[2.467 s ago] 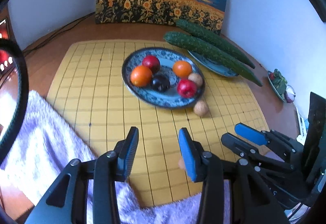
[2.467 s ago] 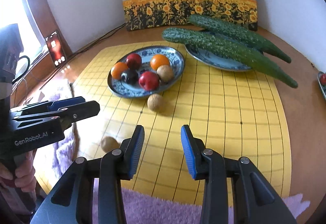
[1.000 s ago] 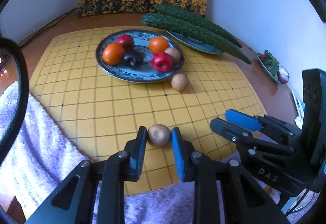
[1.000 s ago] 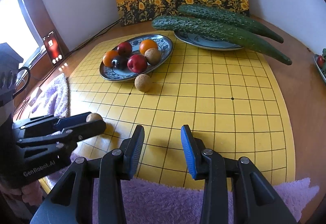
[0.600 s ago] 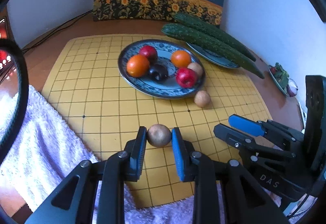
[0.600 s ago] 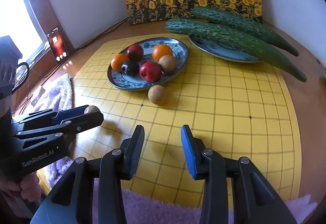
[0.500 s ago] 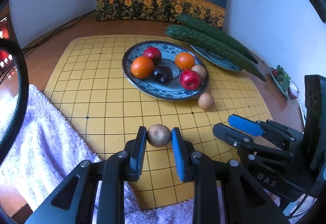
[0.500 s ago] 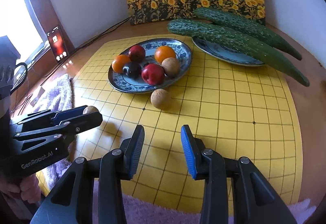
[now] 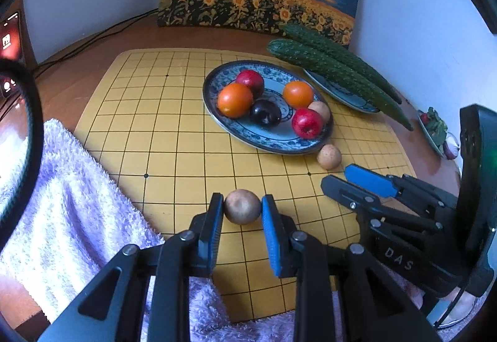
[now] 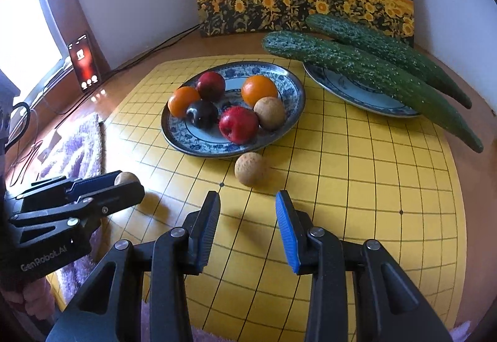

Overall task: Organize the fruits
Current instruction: 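Grasp a second brown potato with the right tool while the left tool holds its potato, then carry both potatoes to the plate and lower them beside the apples with both tools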

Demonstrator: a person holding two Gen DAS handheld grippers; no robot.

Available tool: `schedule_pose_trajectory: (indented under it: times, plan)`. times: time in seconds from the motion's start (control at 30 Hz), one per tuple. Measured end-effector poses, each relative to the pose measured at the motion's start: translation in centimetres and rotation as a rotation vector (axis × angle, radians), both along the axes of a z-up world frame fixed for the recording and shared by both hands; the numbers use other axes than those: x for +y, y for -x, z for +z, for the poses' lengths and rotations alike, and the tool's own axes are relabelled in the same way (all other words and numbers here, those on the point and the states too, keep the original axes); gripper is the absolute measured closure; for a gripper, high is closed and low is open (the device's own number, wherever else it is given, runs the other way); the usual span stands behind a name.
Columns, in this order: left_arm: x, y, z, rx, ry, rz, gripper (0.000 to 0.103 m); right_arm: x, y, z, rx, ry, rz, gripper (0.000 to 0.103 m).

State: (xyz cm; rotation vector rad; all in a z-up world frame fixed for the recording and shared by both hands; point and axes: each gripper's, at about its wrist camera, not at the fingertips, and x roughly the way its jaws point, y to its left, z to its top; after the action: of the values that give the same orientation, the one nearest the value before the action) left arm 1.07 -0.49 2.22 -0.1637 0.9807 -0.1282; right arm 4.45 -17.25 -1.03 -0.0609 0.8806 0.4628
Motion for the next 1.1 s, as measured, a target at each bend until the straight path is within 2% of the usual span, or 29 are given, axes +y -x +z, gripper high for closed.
schedule_pose_trajectory:
  times: [0.67,0.8,1.1]
  plan:
    - [0.0,-0.3,0.6,-0.014,0.013,0.000,0.077,0.6,-1.3,0.0,-0.002,-0.029,-0.014,0.070]
    - [0.1,-0.2,0.8,-0.022,0.013,-0.001,0.077,0.6,-1.5,-0.1,-0.003,-0.029,-0.025,0.076]
    - [-0.6,-0.8,1.4,-0.037,0.010,-0.026,0.077,0.4,-1.3,0.0,0.002,-0.030,-0.021,0.076]
